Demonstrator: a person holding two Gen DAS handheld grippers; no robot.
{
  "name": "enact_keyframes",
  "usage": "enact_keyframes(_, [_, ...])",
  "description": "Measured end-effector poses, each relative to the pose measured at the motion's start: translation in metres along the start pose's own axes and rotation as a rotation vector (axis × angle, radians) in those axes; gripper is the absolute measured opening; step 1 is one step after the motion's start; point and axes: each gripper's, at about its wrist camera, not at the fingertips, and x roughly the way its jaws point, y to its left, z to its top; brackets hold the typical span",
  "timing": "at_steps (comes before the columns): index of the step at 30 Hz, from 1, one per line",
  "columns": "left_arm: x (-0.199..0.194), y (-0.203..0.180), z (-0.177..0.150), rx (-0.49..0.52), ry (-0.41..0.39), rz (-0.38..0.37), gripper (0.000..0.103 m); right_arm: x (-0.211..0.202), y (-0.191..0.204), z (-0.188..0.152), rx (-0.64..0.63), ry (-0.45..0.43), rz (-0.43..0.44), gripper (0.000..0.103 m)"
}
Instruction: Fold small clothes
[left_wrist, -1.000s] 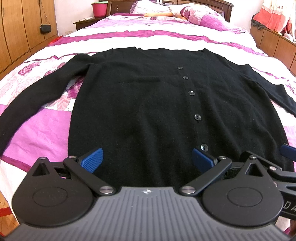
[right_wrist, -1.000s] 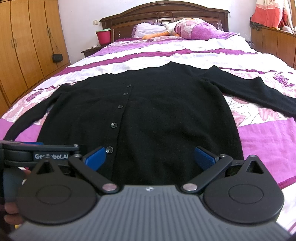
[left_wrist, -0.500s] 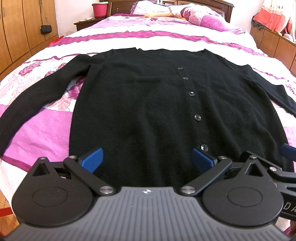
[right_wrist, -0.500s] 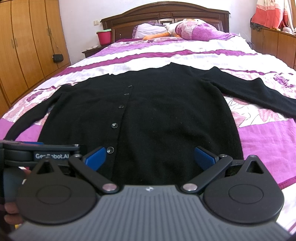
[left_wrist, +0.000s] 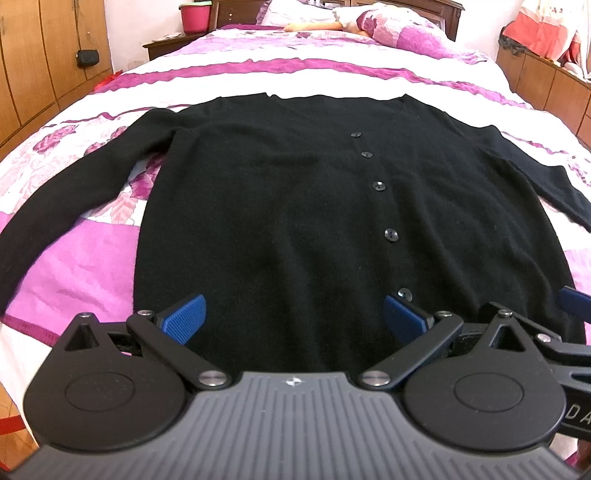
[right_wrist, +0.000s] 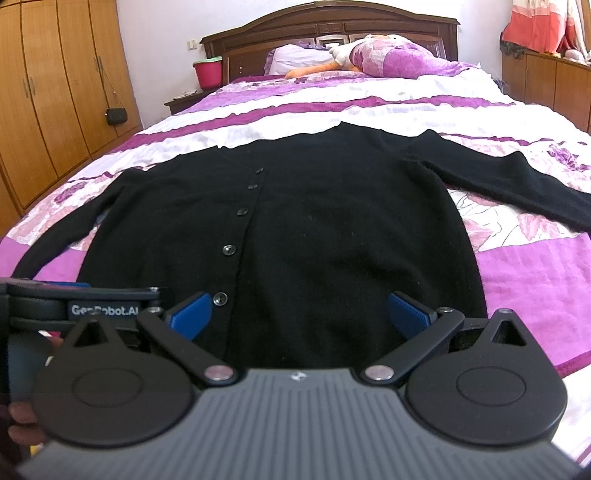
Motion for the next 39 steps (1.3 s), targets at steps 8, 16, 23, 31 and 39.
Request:
enact_keyframes(8, [0.002,-0.006,0.008,0.019,-0.008,0.000,0.103,0.001,-0.015,0.007,0.029,0.004,0.040,0.103])
enact_keyframes(16, [0.014,-0.011,0.028,0.032,-0.006,-0.004,0.103,0.005,-0.061,0.029,0.066,-0.018,-0.018,0.103])
enact_keyframes(23, [0.034,-0.029,0.051,0.058,0.012,-0.034,0.103,0.010,-0.127,0.049,0.123,-0.030,-0.139,0.103])
enact_keyframes(31, [0.067,-0.051,0.063,0.047,0.044,-0.031,0.103,0.011,-0.221,0.067,0.222,-0.036,-0.228,0.103])
enact_keyframes(39, [0.090,-0.060,0.054,0.009,0.082,0.011,0.103,0.014,-0.306,0.076,0.250,-0.030,-0.383,0.103])
